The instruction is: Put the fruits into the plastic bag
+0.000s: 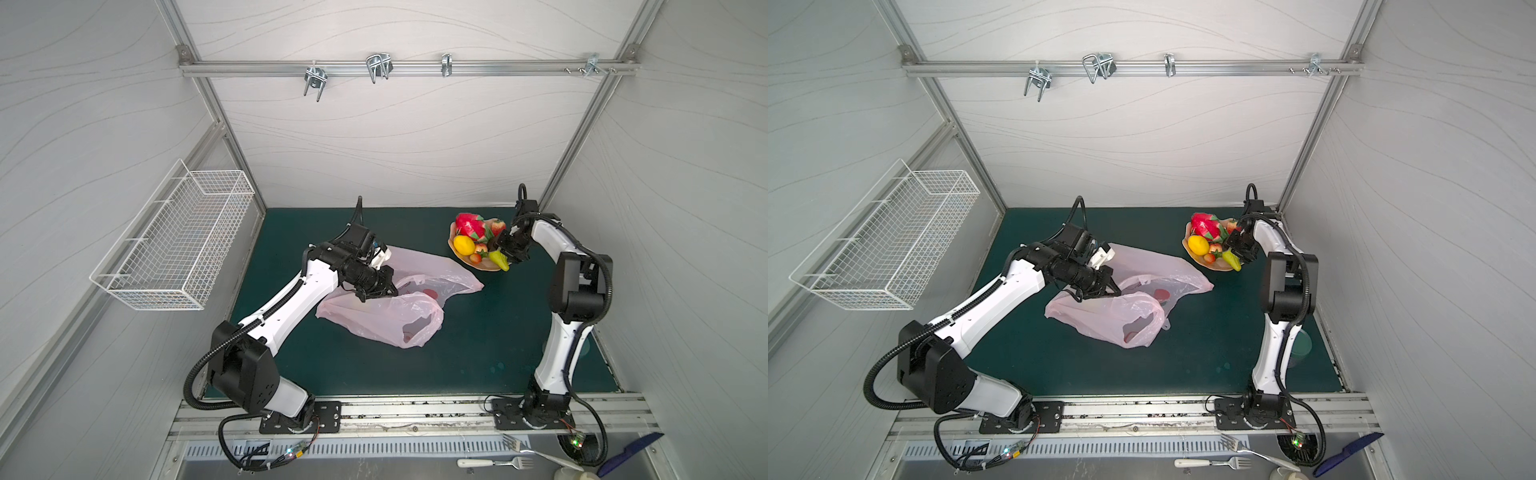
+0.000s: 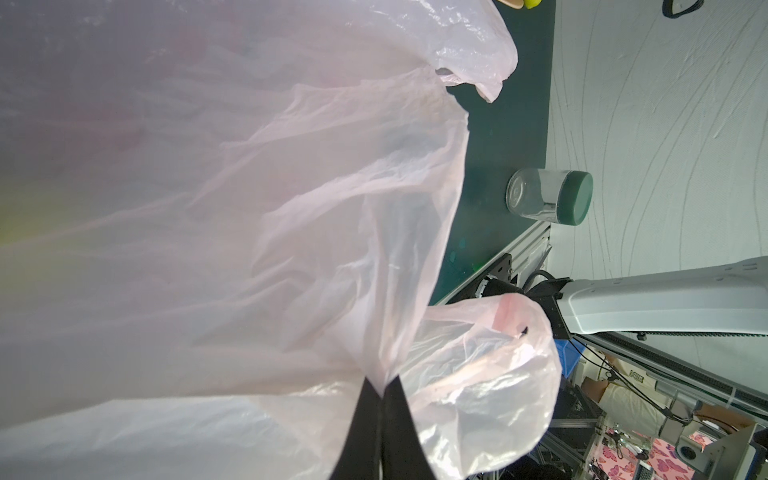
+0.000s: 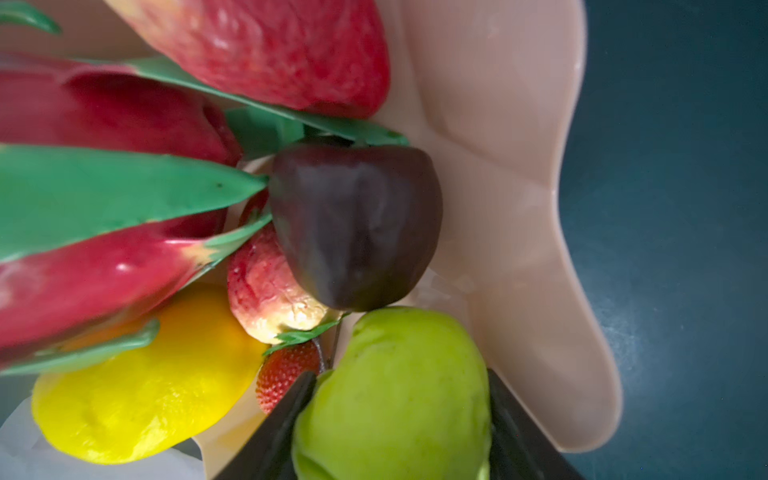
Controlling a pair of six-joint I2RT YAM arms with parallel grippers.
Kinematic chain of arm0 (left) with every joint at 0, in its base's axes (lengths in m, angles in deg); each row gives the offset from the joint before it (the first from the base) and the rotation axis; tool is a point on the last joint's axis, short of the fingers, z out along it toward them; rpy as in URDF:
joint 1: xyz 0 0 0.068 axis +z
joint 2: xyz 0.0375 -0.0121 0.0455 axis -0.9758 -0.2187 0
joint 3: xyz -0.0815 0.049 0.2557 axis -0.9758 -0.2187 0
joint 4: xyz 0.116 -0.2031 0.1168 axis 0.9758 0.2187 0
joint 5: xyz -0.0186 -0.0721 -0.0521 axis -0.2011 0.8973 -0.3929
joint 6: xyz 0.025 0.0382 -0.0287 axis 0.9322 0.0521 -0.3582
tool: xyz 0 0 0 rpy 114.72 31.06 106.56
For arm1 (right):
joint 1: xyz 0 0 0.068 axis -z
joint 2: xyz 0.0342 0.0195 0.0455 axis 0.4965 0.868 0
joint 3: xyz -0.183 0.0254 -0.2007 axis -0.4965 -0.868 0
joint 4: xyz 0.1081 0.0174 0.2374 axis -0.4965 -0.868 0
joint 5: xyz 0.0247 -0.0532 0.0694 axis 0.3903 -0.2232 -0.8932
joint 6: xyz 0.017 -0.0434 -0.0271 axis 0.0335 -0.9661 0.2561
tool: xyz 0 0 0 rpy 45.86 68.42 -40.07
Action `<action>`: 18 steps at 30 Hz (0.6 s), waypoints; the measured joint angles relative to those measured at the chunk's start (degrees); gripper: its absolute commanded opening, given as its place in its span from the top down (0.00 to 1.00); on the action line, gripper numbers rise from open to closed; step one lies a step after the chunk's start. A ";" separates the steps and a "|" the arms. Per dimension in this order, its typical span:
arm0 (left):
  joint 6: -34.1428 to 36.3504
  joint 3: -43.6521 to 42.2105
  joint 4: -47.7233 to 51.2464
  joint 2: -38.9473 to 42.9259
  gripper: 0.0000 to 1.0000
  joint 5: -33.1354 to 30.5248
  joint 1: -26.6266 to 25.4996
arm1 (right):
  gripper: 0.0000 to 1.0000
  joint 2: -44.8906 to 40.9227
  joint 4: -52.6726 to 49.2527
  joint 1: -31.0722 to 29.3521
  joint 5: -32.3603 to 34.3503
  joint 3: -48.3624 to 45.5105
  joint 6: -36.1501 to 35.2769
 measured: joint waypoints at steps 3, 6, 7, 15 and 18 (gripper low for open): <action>0.04 0.00 0.00 0.00 1.00 0.00 0.00 | 0.09 0.00 0.15 -0.04 -0.11 -0.02 0.11; 0.04 0.00 0.00 0.00 1.00 0.00 0.00 | 0.06 0.00 0.50 -0.22 0.00 -0.02 0.26; 0.07 0.00 0.00 0.00 1.00 0.00 0.00 | 0.02 0.00 0.55 -0.33 0.00 -0.02 0.37; 0.22 0.00 0.00 -0.02 1.00 0.00 0.00 | 0.01 -0.02 1.29 -0.42 0.28 0.22 0.90; 0.37 0.00 0.02 -0.02 1.00 0.00 0.00 | 0.01 -0.31 1.86 -0.42 0.44 0.26 0.85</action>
